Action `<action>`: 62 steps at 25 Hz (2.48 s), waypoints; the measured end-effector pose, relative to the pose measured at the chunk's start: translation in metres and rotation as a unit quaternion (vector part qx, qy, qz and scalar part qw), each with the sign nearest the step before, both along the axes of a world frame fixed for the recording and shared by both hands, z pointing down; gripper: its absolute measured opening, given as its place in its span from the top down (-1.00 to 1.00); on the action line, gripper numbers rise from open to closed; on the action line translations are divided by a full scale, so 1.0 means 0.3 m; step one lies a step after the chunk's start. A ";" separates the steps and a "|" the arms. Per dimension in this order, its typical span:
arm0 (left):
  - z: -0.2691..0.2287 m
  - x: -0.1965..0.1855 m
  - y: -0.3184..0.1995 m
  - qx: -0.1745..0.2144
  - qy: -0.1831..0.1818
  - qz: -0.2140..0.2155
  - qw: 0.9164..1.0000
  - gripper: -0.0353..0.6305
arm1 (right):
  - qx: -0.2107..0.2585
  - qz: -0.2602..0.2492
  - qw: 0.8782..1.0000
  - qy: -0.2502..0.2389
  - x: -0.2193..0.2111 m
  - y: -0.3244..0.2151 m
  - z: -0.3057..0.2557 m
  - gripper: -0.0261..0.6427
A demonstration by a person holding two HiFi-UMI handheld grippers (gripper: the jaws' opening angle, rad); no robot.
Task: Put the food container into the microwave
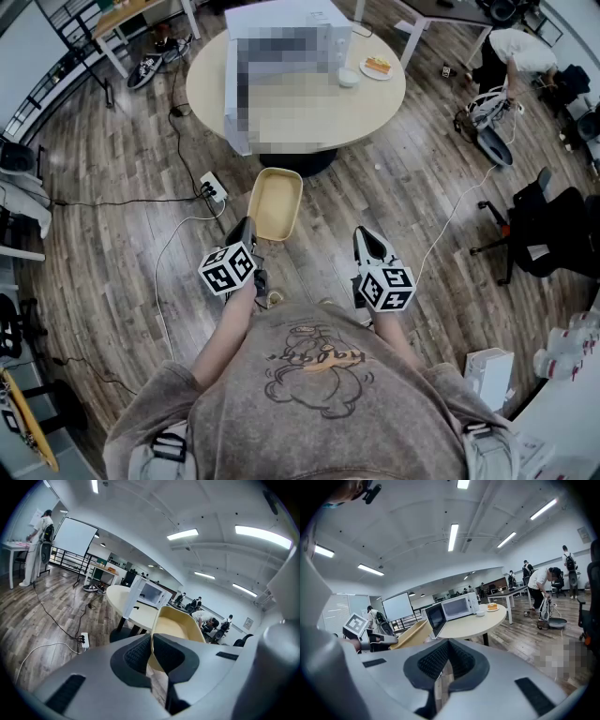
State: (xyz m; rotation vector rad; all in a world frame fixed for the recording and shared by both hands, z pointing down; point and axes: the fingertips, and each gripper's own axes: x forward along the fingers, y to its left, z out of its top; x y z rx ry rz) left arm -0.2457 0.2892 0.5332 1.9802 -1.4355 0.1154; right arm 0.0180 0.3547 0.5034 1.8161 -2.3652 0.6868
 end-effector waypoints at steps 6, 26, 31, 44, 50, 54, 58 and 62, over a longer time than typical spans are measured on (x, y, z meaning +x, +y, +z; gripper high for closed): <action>0.005 -0.001 0.018 -0.006 -0.007 -0.007 1.000 0.76 | -0.006 -0.004 1.000 0.000 0.012 0.009 0.011 0.92; 0.079 0.142 0.115 -0.020 -0.003 -0.060 0.998 0.76 | -0.029 -0.064 0.997 0.014 0.181 0.043 0.092 0.92; 0.066 0.185 0.063 -0.006 -0.017 -0.056 0.998 0.76 | -0.027 -0.072 0.997 0.014 0.210 -0.002 0.108 0.92; 0.087 0.269 -0.247 -0.005 -0.013 -0.049 0.999 0.76 | -0.026 -0.065 0.997 0.012 0.295 -0.303 0.110 0.92; 0.070 0.274 -0.433 -0.009 -0.013 -0.046 0.999 0.76 | -0.031 -0.073 0.997 0.007 0.268 -0.506 0.099 0.92; 0.057 0.253 -0.560 -0.012 -0.014 -0.044 0.999 0.76 | -0.030 -0.075 0.997 0.004 0.238 -0.656 0.081 0.92; 0.050 0.244 -0.684 -0.013 -0.015 -0.034 0.999 0.76 | -0.027 -0.076 0.997 0.005 0.203 -0.790 0.066 0.92; 0.048 0.251 -0.782 -0.011 -0.014 -0.023 1.000 0.76 | -0.023 -0.070 0.997 0.007 0.181 -0.887 0.049 0.92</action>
